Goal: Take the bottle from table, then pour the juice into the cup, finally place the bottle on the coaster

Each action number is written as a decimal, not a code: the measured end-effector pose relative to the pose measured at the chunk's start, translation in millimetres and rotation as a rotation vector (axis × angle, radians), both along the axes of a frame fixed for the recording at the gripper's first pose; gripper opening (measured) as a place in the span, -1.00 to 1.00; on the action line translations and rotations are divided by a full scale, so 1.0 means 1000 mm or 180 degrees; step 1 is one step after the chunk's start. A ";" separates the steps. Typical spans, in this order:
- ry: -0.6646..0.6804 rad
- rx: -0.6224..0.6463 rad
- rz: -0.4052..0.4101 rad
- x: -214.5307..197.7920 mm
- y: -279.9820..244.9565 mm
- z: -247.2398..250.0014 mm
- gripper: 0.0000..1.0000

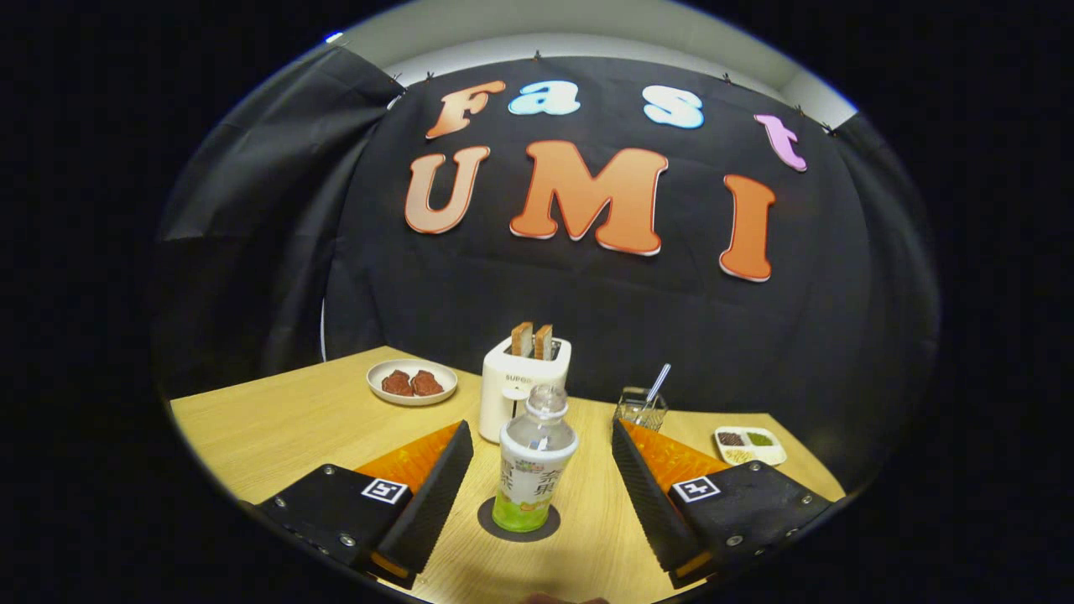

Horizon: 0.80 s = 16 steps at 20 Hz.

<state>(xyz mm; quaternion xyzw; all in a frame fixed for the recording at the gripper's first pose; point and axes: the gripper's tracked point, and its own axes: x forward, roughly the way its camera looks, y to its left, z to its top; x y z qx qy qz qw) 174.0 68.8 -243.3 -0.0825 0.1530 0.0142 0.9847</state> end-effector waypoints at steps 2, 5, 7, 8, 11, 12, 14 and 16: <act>-0.0195 -0.0029 -0.0025 -0.013 -0.006 0.041 0.98; -0.0491 0.0010 -0.0009 -0.036 -0.011 0.102 0.97; -0.0606 0.0047 -0.0038 -0.054 -0.019 0.133 0.97; -0.0628 0.0080 -0.0038 -0.064 -0.022 0.146 0.97; -0.0614 0.0241 -0.0027 -0.091 -0.029 0.173 0.97; -0.0610 0.0284 -0.0038 -0.100 -0.034 0.180 0.97; -0.0649 0.0311 -0.0092 -0.113 -0.047 0.195 0.97; -0.0693 0.0302 0.0026 -0.125 -0.050 0.205 0.97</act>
